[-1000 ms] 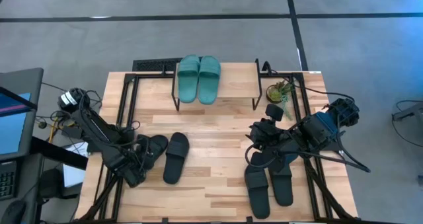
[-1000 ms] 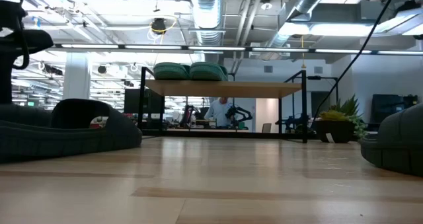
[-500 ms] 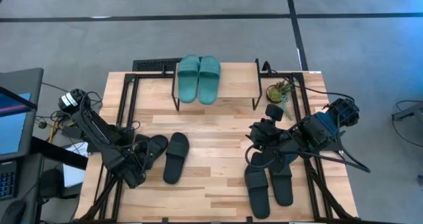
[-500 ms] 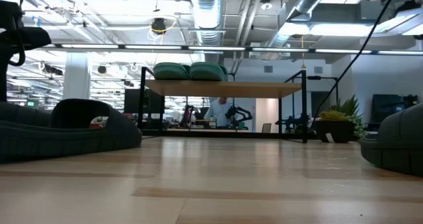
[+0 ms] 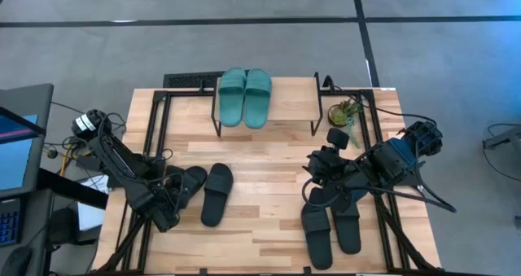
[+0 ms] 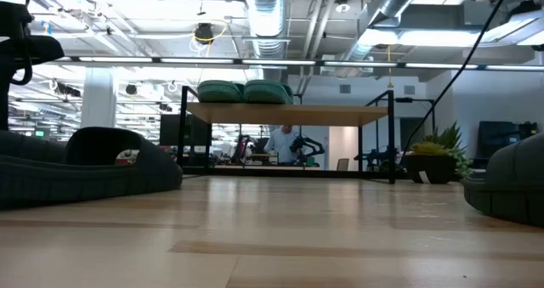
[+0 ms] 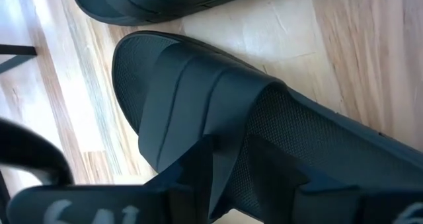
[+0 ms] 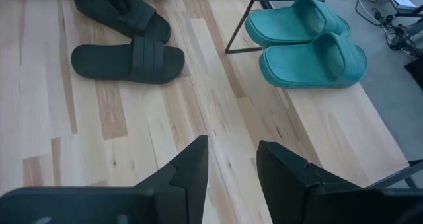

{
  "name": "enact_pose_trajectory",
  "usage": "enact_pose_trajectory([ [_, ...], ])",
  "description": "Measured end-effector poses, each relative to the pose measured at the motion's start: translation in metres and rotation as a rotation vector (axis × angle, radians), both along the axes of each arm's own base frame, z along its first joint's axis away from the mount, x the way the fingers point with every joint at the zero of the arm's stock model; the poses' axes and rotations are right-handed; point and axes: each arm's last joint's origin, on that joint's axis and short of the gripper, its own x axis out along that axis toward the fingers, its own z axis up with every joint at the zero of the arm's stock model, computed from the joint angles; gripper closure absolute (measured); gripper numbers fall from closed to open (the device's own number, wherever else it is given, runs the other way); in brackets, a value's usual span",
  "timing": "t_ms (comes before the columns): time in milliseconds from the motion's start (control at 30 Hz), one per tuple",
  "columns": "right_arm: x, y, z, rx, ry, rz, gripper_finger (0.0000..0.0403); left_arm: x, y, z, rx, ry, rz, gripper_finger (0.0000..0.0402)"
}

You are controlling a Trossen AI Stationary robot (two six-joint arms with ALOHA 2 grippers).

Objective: Pick and place slides into the shelf
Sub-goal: Put the left black slide under the shelf

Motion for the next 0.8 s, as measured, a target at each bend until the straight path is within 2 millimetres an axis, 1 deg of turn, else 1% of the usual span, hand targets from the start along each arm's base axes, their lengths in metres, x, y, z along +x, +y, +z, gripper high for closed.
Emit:
enact_pose_trajectory([
  [167,0.0,0.0001,0.0,0.002,0.001,0.001,0.0285,0.0003,-0.0011,0.0009,-0.012,-0.014,0.025,0.0317],
  [500,0.0,0.0001,0.0,0.002,0.001,0.001,0.0285,-0.0073,-0.0063,0.0016,0.018,-0.044,-0.026,0.0317],
  [633,0.0,0.0001,0.0,0.002,0.001,0.001,0.0285,-0.0085,-0.007,0.0014,0.026,-0.087,-0.002,0.0317],
  [800,0.0,0.0,0.0,0.001,0.001,0.001,0.0285,-0.008,-0.0021,-0.0031,0.039,-0.116,0.068,0.0317],
])
